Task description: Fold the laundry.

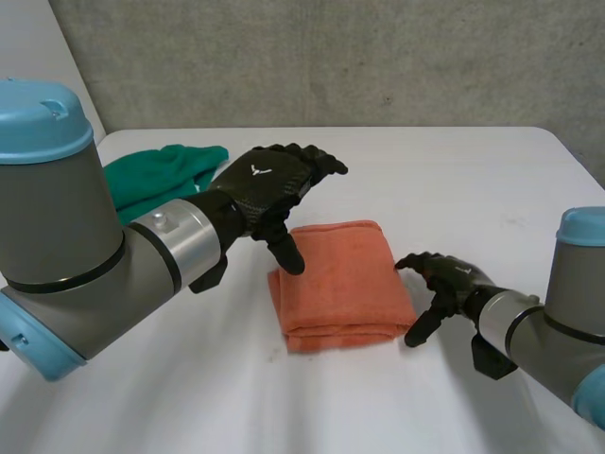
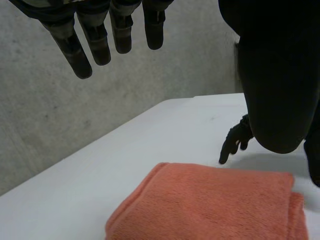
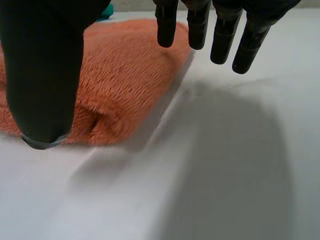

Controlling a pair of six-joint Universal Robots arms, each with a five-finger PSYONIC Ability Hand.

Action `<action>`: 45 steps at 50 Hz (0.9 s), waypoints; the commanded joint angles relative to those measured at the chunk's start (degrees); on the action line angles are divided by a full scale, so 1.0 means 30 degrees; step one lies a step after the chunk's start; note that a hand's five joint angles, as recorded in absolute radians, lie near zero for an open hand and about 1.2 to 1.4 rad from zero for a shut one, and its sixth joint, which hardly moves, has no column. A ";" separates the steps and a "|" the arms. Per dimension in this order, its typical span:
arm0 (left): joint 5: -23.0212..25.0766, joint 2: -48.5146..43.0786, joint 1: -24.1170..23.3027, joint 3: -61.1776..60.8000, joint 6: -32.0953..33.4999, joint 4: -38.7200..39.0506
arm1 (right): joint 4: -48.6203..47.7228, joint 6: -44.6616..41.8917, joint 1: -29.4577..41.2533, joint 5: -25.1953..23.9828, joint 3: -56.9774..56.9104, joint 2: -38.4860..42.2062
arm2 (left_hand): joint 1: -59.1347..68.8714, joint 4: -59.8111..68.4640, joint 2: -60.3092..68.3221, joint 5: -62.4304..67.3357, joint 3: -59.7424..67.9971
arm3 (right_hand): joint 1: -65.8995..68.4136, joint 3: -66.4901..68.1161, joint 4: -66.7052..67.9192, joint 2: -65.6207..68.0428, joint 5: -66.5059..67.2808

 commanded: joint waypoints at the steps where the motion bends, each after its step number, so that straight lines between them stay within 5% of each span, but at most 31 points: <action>1: -0.0144 -0.0023 -0.0139 -0.0226 0.0095 0.0115 | -0.0745 0.1434 0.0331 -0.0263 -0.0547 0.1359 | 0.0372 0.0422 0.0410 0.0119 0.0253 | 0.1426 0.0890 0.0451 0.0652 0.0525; 20: -0.0408 -0.0110 -0.0022 -0.0343 0.0036 0.0203 | -0.1360 0.2342 0.2266 -0.0176 -0.2656 0.3293 | 0.0372 0.0422 0.0410 0.0119 0.0253 | 0.4788 0.4253 0.3813 0.4015 0.3887; 27: -0.0408 -0.0169 -0.0022 -0.0372 0.0036 0.0203 | -0.1625 0.2460 0.2353 0.0117 -0.3535 0.4055 | 0.0372 0.0422 0.0410 0.0119 0.0253 | 0.9776 0.9241 0.8801 0.9003 0.8875; 36: -0.0408 -0.0257 0.0008 -0.0519 0.0036 0.0203 | -0.1889 0.2256 0.2383 0.0176 -0.5552 0.4785 | 0.0372 0.0423 0.0410 0.0120 0.0253 | 2.3262 2.2727 2.2287 2.2489 2.2361; 45: -0.0437 -0.0374 0.0037 -0.0607 0.0036 0.0203 | -0.1070 0.0793 0.1974 0.0264 -1.1118 0.7306 | 0.0428 0.0478 0.0466 0.0175 0.0309 | 2.3275 2.2739 2.2299 2.2501 2.2374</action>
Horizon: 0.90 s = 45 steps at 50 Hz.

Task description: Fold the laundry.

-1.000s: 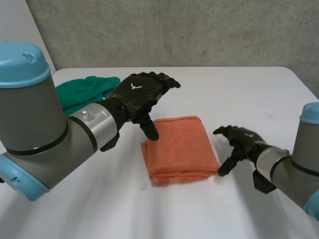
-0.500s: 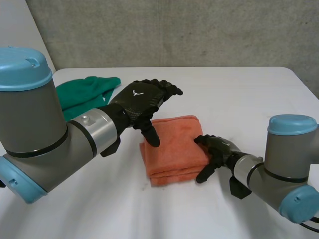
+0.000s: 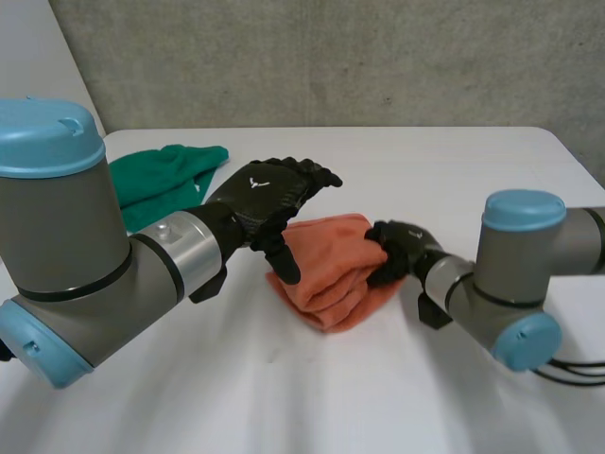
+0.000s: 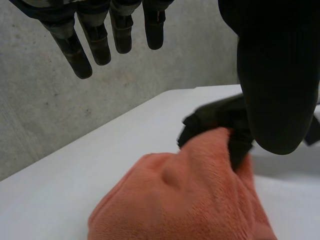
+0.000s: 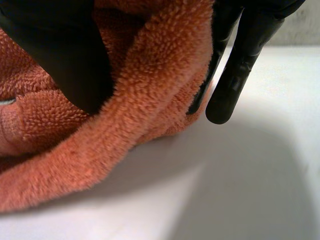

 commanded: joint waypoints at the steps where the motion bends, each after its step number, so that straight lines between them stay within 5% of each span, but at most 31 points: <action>1: -0.0012 -0.0068 0.0023 -0.0061 0.0000 0.0000 | 0.1178 -0.1712 -0.0812 0.0054 -0.5225 0.2257 | 0.0426 0.0478 0.0466 0.0169 0.0307 | 1.2491 0.4651 0.4004 0.5908 0.6431; 8: -0.0158 -0.0184 0.0023 -0.0032 0.0000 0.0087 | 0.3115 -0.3327 -0.2748 0.0669 -1.1880 0.5509 | 0.0426 0.0478 0.0466 0.0169 0.0307 | 1.2491 0.4651 0.4004 0.5908 0.6431; 16: -0.0363 -0.0331 0.0023 -0.0061 0.0000 0.0146 | 0.6984 -0.3475 -0.6586 0.2982 -2.3573 1.1019 | 0.0426 0.0478 0.0466 0.0169 0.0307 | 1.2491 0.4651 0.4004 0.5908 0.6431; 28: -0.0393 -0.0595 0.0023 -0.0061 -0.0058 0.0146 | 0.5051 -0.4557 -1.1125 0.2754 -2.3023 1.1431 | 0.0426 0.0478 0.0466 0.0169 0.0307 | 1.2491 0.4651 0.4004 0.5908 0.6431; 45: -0.0422 -0.0771 -0.0035 -0.0266 -0.0088 0.0146 | 0.7244 -0.7716 -1.2535 0.1141 -2.3052 1.2077 | 0.0426 0.0478 0.0466 0.0169 0.0307 | 1.2491 0.4651 0.4004 0.5908 0.6431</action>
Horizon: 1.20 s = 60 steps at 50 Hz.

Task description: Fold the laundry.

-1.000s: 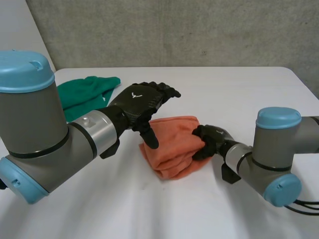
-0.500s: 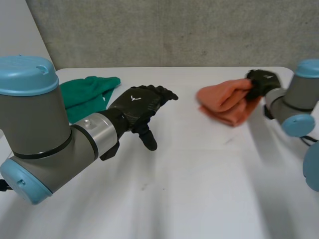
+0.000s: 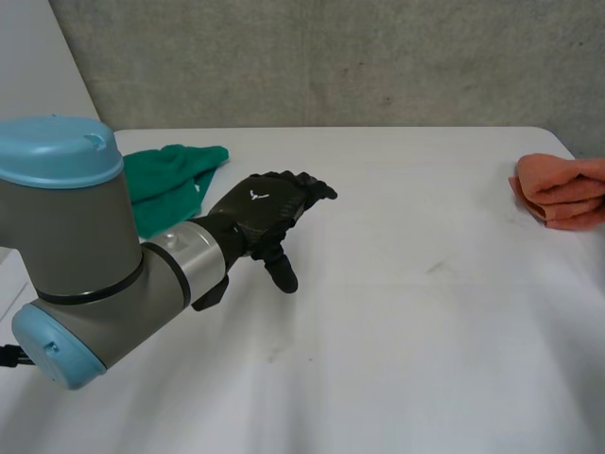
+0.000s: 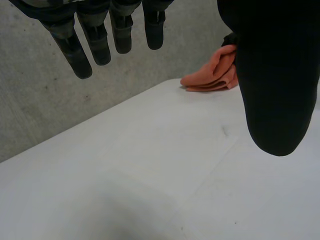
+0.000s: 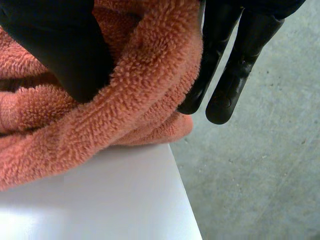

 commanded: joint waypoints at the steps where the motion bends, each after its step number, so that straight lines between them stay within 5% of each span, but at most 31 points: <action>1: -0.0003 0.0020 -0.0021 -0.0133 -0.0029 0.0000 | 0.1557 -0.2029 -0.0273 -0.0426 -0.0048 0.0021 | 0.0426 0.0478 0.0466 0.0175 0.0309 | 1.2491 0.4107 0.3941 0.5432 0.5727; 7: -0.0003 0.0049 -0.0021 -0.0221 -0.0029 -0.0029 | 0.1939 -0.4839 -0.0536 -0.0779 -0.0048 0.0021 | 0.0426 0.0478 0.0466 0.0175 0.0309 | 1.2491 0.4107 0.3941 0.5432 0.5727; 8: -0.0003 0.0049 -0.0021 -0.0250 -0.0029 -0.0029 | 0.1939 -0.5106 -0.0537 -0.0721 -0.0019 0.0021 | 0.0426 0.0478 0.0466 0.0175 0.0309 | 0.9402 0.1019 0.0852 0.2343 0.2638; 10: -0.0003 0.0078 -0.0021 -0.0308 -0.0029 -0.0029 | 0.1939 -0.5750 -0.0566 -0.0633 -0.0019 0.0051 | 0.0426 0.0478 0.0466 0.0175 0.0309 | -1.0300 -1.8684 -1.8850 -1.7359 -1.7064; 18: -0.0003 0.0225 0.0008 -0.0397 -0.0029 -0.0029 | 0.1940 -1.1371 -0.0450 0.2118 0.0187 -0.0124 | 0.0426 0.0478 0.0466 0.0175 0.0309 | -1.0843 -1.9226 -1.9392 -1.7901 -1.7606; 24: -0.0032 0.0516 0.0066 -0.0397 -0.0029 -0.0029 | 0.0684 -1.8198 -0.0273 0.6541 0.1093 -0.2992 | 0.0371 0.0423 0.0410 0.0120 0.0253 | -1.0843 -1.9226 -1.9392 -1.7901 -1.7606; 33: -0.0003 0.1396 0.0739 -0.0279 -0.0029 0.0000 | -0.5059 -2.1720 0.0691 0.7249 0.4108 -0.7679 | 0.0146 0.0198 0.0185 -0.0105 0.0028 | -1.0843 -1.9226 -1.9392 -1.7901 -1.7606; 41: -0.0616 0.2654 0.1763 -0.0192 -0.0029 0.0496 | -0.6294 -1.9179 0.6166 0.6284 0.6570 -1.1195 | -0.0022 0.0029 0.0017 -0.0273 -0.0140 | -1.0843 -1.9226 -1.9392 -1.7901 -1.7606; 49: -0.3283 0.3711 0.4634 -0.0192 0.0264 0.4624 | -0.6059 -0.9316 1.0152 0.2190 1.3939 -1.6227 | -0.0303 -0.0251 -0.0263 -0.0554 -0.0420 | -1.0843 -1.9226 -1.9392 -1.7901 -1.7606; 55: -0.2438 0.1579 0.8498 -0.0017 0.2455 0.6387 | -0.6205 -0.5464 1.2319 -0.1038 2.0681 -1.8900 | -0.0135 -0.0083 -0.0095 -0.0386 -0.0252 | -1.0843 -1.9226 -1.9392 -1.7901 -1.7606; 60: -0.1030 -0.1645 0.9820 0.0949 0.5298 0.6328 | -0.6146 -0.5460 1.3992 -0.1540 2.3883 -1.9285 | -0.0135 -0.0083 -0.0095 -0.0386 -0.0252 | -1.0843 -1.9226 -1.9392 -1.7901 -1.7606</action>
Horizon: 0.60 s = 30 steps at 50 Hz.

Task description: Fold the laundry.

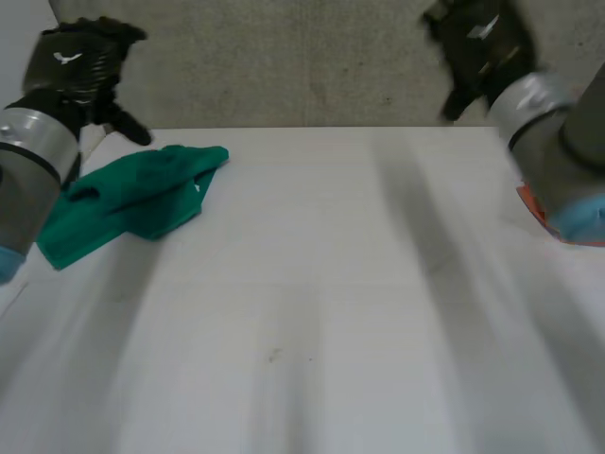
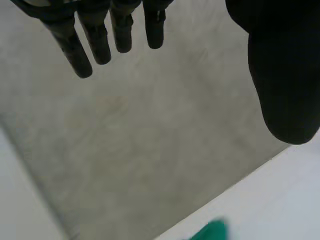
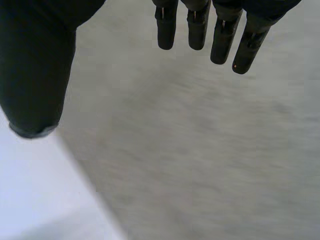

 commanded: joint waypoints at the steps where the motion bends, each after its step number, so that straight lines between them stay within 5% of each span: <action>1: 0.1936 -0.4639 0.2670 0.1192 0.4115 0.0196 | 0.0005 0.1018 0.2351 -0.1520 0.5751 -0.1129 | -0.0135 -0.0081 -0.0095 -0.0392 -0.0252 | -0.0465 -0.0608 -0.1049 -0.0875 -0.1016; 10: 0.2493 -1.1052 0.4105 0.5025 0.8306 0.0518 | -0.0023 0.0463 0.2440 -0.1550 1.0293 -0.1626 | 0.0200 0.0254 0.0240 -0.0057 0.0083 | -0.0465 -0.0608 -0.1049 -0.0875 -0.1016; 21: 0.3431 -1.5687 0.4634 0.9511 0.8515 0.0461 | -0.0608 -0.1706 0.1681 -0.1550 1.4102 -0.3294 | 0.5241 0.5295 0.5281 0.4984 0.5124 | -0.0465 -0.0608 -0.1049 -0.0875 -0.1016; 24: 0.3373 -1.6538 0.4722 1.0626 0.8515 0.0372 | -0.0785 -0.1765 0.1182 -0.1521 1.4572 -0.3851 | 1.2511 1.2564 1.2550 1.2254 1.2393 | -0.0465 -0.0608 -0.1049 -0.0875 -0.1016; 25: 0.2938 -1.6568 0.4693 1.0715 0.8602 0.0459 | -0.0872 -0.1765 0.0832 -0.1550 1.4864 -0.4230 | 2.1863 2.1916 2.1902 2.1606 2.1745 | -0.0465 -0.0608 -0.1049 -0.0875 -0.1016; 30: -0.0577 -1.3939 0.3670 0.8146 0.9013 0.3176 | -0.1020 -0.1765 -0.0224 -0.1666 1.5335 -0.5316 | 2.2791 2.2844 2.2830 2.2534 2.2673 | -0.0465 -0.0608 -0.1049 -0.0875 -0.1016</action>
